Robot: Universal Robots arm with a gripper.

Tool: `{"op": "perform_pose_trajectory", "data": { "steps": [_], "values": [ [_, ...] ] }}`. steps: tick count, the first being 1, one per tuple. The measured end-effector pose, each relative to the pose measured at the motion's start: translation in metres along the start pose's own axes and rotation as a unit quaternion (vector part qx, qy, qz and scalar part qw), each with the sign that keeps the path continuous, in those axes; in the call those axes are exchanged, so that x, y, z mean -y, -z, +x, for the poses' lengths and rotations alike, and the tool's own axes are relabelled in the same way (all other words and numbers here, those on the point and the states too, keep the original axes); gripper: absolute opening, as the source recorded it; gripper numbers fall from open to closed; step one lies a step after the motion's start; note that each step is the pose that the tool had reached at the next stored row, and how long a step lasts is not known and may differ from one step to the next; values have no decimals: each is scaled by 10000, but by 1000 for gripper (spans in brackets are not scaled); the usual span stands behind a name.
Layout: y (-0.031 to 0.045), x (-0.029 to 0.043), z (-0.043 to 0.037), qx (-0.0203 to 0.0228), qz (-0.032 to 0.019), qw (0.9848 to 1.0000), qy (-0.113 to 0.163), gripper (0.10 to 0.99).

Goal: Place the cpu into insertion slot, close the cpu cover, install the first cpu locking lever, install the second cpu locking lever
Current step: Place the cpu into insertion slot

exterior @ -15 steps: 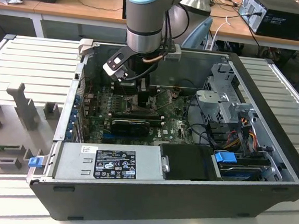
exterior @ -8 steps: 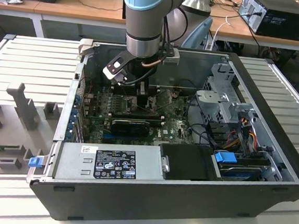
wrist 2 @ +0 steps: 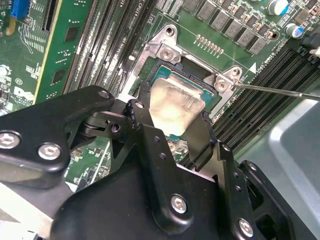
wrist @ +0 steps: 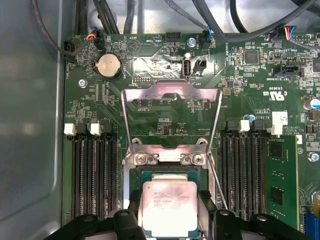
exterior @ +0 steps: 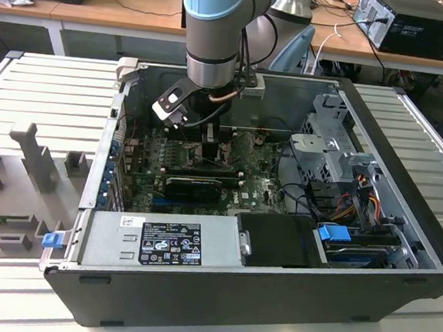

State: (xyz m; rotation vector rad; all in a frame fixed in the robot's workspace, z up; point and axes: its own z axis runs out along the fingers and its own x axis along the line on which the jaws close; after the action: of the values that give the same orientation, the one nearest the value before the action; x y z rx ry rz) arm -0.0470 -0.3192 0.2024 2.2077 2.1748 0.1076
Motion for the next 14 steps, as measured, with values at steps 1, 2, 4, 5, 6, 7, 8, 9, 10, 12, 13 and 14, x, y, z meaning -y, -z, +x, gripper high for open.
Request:
{"op": "perform_pose_trajectory", "data": {
  "steps": [1, 2, 4, 5, 6, 7, 8, 9, 10, 12, 13, 14],
  "values": [
    [-5, -5, 0, 0, 0, 10000, -5, 525],
    [-12, -8, 0, 0, -1, 10000, -7, 525],
    [-15, -7, -1, 1, 0, 10000, -8, 525],
    [-16, -7, -1, 2, 1, 10000, -7, 525],
    [-17, -7, 0, 1, 0, 10000, -7, 525],
    [-17, -7, 0, 1, 0, 10000, -7, 525],
    [-18, -7, 0, 1, 0, 10000, -7, 525],
    [-19, -7, 0, 1, -1, 10000, -7, 537],
    [-17, -8, 0, 0, -1, 10000, -7, 600],
    [17, -10, 0, 1, 0, 10000, -7, 600],
    [34, -11, 1, 0, 0, 10000, -7, 600],
    [57, -13, 1, 1, 0, 10000, -7, 600]
  ]
}}
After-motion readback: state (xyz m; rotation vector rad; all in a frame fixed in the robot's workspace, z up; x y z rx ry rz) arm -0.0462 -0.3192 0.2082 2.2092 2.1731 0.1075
